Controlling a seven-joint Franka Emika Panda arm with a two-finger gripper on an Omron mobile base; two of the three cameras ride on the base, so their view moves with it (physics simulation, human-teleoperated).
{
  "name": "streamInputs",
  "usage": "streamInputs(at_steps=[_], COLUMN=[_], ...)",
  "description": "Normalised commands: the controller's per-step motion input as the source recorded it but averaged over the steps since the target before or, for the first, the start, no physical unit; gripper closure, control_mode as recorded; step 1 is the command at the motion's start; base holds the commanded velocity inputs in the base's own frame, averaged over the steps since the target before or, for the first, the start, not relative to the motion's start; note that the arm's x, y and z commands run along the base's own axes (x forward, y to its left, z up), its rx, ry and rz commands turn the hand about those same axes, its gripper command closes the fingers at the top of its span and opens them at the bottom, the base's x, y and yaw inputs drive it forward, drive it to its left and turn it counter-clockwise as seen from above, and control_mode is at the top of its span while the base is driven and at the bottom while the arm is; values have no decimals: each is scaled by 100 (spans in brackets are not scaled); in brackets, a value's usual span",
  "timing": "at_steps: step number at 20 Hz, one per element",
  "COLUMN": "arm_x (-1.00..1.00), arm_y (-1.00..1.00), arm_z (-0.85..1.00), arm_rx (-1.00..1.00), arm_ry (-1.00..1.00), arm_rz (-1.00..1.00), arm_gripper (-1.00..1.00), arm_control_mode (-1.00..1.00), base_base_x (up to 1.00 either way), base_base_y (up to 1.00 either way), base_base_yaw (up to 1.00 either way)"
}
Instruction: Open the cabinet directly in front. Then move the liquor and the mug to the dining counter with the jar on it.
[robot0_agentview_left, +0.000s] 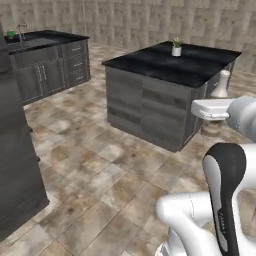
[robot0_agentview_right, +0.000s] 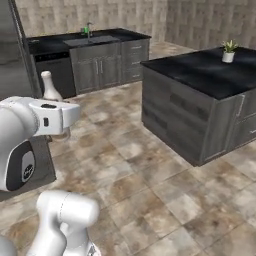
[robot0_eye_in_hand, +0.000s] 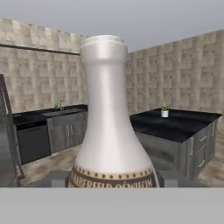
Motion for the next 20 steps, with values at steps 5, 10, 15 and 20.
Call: streamInputs(at_steps=[5, 10, 15, 20], arm_x=[0, 0, 0, 0], arm_y=[0, 0, 0, 0], arm_z=[0, 0, 0, 0], arm_rx=[0, 0, 0, 0], arm_ry=[0, 0, 0, 0], arm_rz=[0, 0, 0, 0], arm_gripper=[100, 100, 100, 100], arm_control_mode=[100, 100, 100, 100], base_base_x=[100, 100, 100, 100], base_base_y=[-60, -27, -19, -34], base_base_yaw=[32, 41, 49, 40])
